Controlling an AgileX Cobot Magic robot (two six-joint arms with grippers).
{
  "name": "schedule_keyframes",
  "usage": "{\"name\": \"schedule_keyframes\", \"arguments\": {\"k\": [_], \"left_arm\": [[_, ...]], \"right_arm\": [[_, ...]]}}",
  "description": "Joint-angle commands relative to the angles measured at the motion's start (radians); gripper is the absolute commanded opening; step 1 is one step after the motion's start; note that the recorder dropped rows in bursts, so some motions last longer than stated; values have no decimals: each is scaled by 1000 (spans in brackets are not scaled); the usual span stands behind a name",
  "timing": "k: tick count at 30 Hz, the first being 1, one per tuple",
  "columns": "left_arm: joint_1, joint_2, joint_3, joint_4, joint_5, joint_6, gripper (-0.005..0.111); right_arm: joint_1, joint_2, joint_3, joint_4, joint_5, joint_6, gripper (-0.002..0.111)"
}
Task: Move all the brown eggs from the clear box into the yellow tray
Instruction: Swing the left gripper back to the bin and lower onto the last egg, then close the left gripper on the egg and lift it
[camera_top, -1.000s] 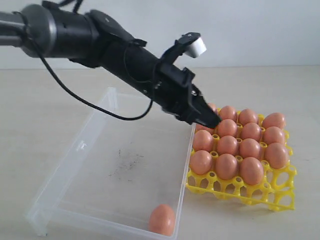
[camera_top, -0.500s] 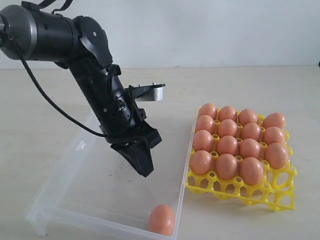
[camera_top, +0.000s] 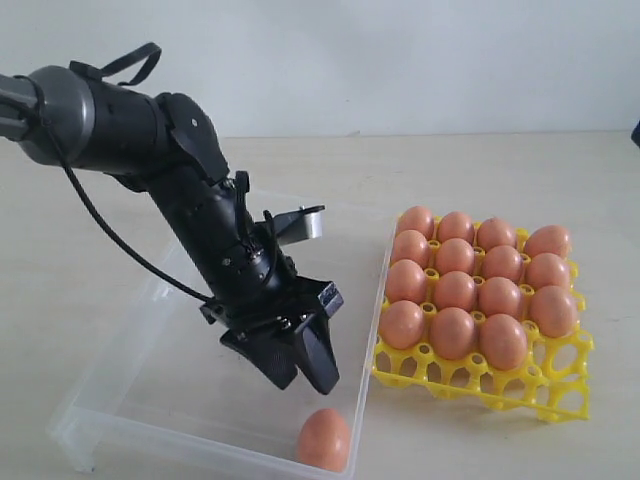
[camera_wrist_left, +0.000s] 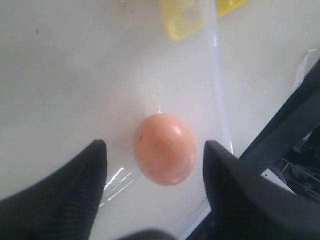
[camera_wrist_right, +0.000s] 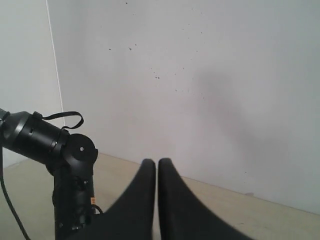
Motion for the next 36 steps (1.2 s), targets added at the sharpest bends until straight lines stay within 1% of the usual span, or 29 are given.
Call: {"name": "schedule_keyframes", "arguments": {"k": [1,5,13,15,16,17,19,20,21,25,27,29,33,36], "left_arm": [[-32,44,10,-32,-6,-10,55],[-52,81,8,-39,-13,-10,55],[-58,91,8,-46,-13,-22,54],[-58,91,8,-46,-14,-22,52],[-58,91,8,-46,-15,-22,48],[-58,91,8,-46,-18,-22,41],[-58,91,8,-46,-20,-14,23],[-58,91,8,-46,-20,13,11],[-58,91,8,-46,-20,50,5],[-56,91,-5,-55,-20,129,4],[-55,91,-25,-44,-36,143,4],[-52,84,-42,-45,-76,143,4],[-40,44,-67,-38,-204,143,4],[-33,3,-67,4,-300,143,4]], "right_arm": [[0,-4,-5,-1,9,-10,0],[0,-4,-5,-1,9,-10,0],[0,-4,-5,-1,12,-10,0],[0,-4,-5,-1,12,-10,0],[0,-4,-5,-1,12,-10,0],[0,-4,-5,-1,12,-10,0],[0,-4,-5,-1,12,-10,0],[0,-4,-5,-1,12,-10,0],[0,-4,-5,-1,12,-10,0],[0,-4,-5,-1,14,-10,0],[0,-4,-5,-1,16,-10,0],[0,-4,-5,-1,16,-10,0],[0,-4,-5,-1,20,-10,0],[0,-4,-5,-1,23,-10,0]]}}
